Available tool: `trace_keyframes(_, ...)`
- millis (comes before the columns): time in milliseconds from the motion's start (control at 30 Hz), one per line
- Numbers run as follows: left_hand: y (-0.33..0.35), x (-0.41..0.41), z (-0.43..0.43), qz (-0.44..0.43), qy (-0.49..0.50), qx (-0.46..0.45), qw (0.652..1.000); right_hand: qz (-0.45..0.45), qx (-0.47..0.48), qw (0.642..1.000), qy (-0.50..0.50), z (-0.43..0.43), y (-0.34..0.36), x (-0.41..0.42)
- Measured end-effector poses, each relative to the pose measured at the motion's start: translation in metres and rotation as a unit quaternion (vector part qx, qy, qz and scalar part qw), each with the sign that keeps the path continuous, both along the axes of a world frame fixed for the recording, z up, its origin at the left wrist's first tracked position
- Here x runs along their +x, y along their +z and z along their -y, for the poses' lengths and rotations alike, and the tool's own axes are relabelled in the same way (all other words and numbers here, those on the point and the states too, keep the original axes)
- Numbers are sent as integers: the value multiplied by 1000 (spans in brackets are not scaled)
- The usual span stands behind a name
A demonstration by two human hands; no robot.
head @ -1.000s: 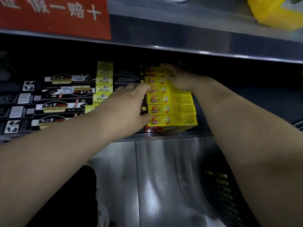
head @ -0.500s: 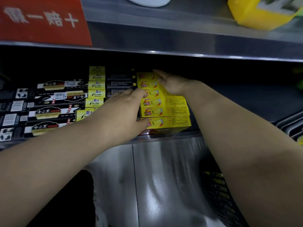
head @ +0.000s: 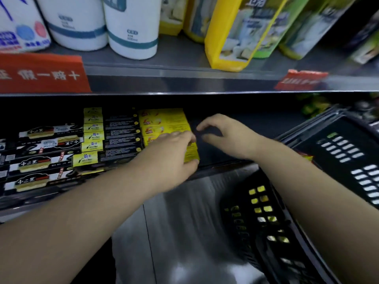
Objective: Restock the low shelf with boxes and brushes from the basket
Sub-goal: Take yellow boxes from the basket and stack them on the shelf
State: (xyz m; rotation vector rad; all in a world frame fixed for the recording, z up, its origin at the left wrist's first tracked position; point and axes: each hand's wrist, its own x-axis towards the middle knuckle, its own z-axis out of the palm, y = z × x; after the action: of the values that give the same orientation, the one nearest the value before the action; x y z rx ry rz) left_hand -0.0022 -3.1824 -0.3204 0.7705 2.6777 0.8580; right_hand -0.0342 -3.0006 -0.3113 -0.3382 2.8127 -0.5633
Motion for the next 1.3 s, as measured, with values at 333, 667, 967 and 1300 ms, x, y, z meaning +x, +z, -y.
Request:
trace_keyframes(333,26,49,-98,-49,-117,88,988,-71,-195,925,-319,-120,-1,135)
trace_keyframes(667,23,54,-181,-33,-235,21,971,176,-3,886,-430,-202,-76,168)
trace_keyframes(967,4,49,-230,-39,-279,-50,958,245,346,742,-520,-320,-93,192)
trace_keyframes(1300,-1,48,-226,-56,-287,-124,948,77,39,742,-665,-298,-106,174)
